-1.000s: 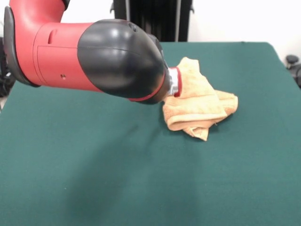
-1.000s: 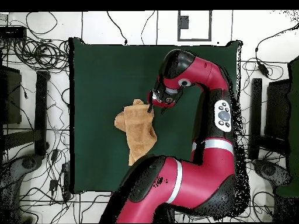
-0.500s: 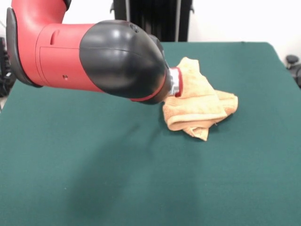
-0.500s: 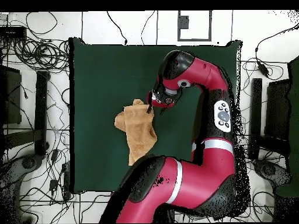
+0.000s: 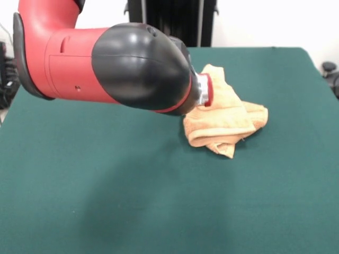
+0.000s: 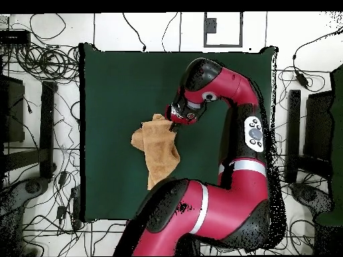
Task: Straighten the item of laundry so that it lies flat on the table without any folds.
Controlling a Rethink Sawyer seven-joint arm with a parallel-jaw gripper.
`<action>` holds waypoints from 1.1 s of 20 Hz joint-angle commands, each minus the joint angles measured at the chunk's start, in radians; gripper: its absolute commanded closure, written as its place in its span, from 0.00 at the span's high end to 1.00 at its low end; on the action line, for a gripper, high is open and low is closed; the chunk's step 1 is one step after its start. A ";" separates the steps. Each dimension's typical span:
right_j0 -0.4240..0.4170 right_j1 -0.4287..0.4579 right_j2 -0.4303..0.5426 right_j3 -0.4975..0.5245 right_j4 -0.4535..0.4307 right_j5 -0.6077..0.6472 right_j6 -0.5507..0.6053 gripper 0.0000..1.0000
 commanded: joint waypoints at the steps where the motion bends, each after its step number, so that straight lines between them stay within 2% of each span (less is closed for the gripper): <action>1: 0.079 -0.012 -0.020 0.182 -0.002 -0.275 0.320 0.00; 4: 0.106 -0.017 -0.040 0.168 -0.042 -0.399 0.312 0.00; 6: 0.132 -0.035 -0.064 0.173 -0.081 -0.536 0.316 0.00; 9: 0.225 -0.098 -0.173 0.167 -0.233 -0.864 0.381 0.00; 11: 0.293 -0.121 -0.262 0.148 -0.312 -0.992 0.464 0.00; 15: 0.379 -0.106 -0.371 0.101 -0.362 -1.076 0.572 0.00; 20: 0.413 -0.076 -0.399 0.043 -0.337 -1.083 0.560 0.00; 22: 0.402 -0.038 -0.380 -0.007 -0.309 -1.046 0.538 0.00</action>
